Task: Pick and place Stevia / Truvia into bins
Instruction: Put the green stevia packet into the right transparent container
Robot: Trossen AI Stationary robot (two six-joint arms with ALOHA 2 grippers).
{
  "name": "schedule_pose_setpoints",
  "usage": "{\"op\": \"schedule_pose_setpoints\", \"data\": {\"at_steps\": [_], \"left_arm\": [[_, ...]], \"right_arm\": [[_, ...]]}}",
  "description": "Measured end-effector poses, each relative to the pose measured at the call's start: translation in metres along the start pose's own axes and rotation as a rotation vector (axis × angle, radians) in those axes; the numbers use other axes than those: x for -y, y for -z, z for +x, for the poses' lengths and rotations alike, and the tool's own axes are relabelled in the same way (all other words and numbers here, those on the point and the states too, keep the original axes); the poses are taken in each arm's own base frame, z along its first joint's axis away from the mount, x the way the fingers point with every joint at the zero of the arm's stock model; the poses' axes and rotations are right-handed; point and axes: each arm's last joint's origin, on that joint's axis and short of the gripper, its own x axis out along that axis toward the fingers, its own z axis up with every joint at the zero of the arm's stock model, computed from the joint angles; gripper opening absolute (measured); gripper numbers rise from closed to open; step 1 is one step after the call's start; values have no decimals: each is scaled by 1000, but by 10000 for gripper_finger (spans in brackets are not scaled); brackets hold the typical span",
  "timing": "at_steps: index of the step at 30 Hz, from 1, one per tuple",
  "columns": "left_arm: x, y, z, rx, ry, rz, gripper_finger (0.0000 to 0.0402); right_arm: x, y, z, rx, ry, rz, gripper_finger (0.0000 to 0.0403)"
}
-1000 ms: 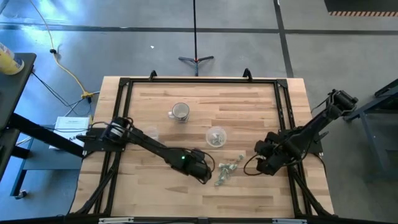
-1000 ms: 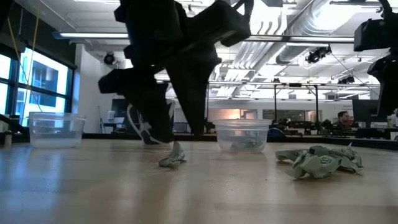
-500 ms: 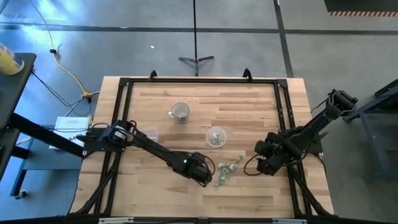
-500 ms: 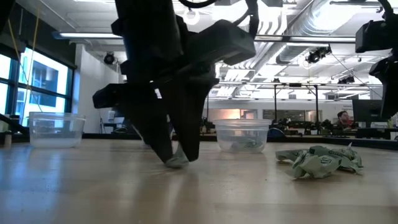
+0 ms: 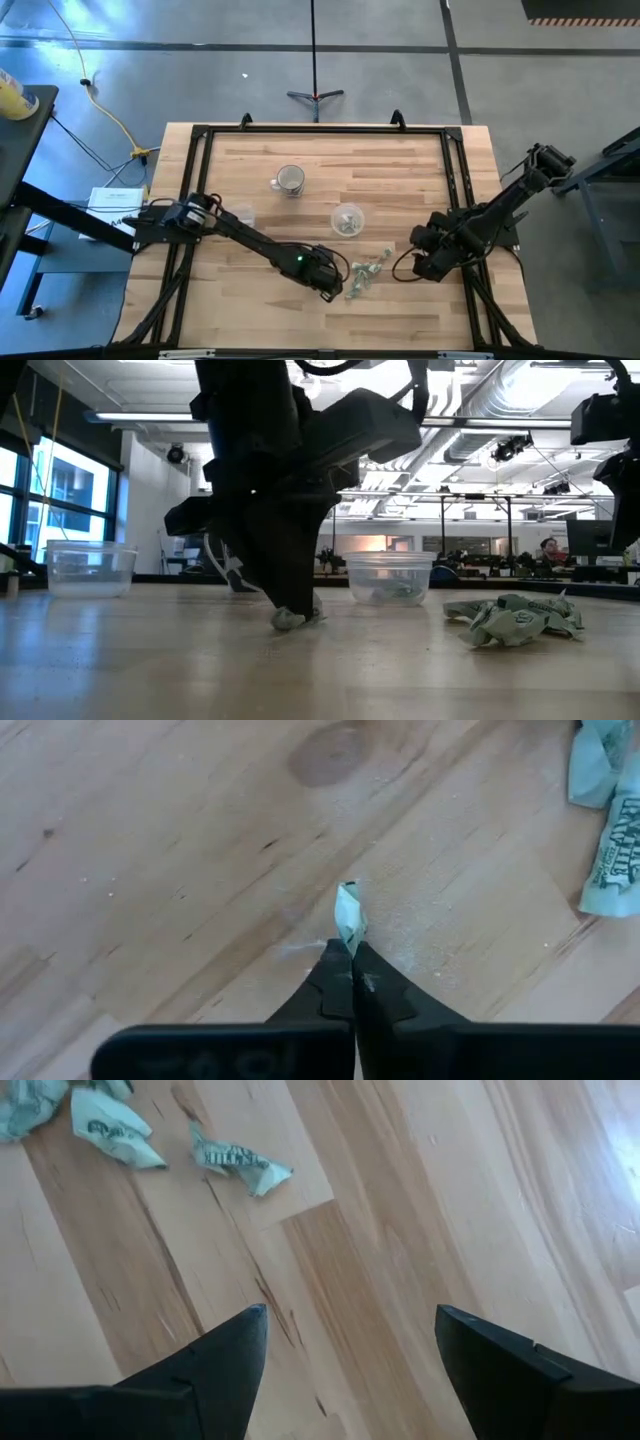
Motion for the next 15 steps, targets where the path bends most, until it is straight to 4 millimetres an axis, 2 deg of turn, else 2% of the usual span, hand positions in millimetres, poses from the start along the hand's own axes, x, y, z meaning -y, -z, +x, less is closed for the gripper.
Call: {"op": "schedule_pose_setpoints", "data": {"at_steps": [2,4,6,8,12,15], "left_arm": [[3,-4,-11,37,-33,25,27],[12,-17,-36,111,-12,55,27],[16,-37,-61,190,-15,93,27],[15,-62,-77,249,-38,145,27],[0,-121,-88,331,-36,204,27],[-27,-161,-86,307,-46,226,27]], "right_arm": [[0,1,-3,27,-3,17,279],[2,1,-7,53,-19,39,275],[5,1,-11,72,-29,65,268],[9,1,-15,88,-28,93,261],[15,2,-20,91,-32,118,253],[17,2,-21,92,-28,128,253]]}}
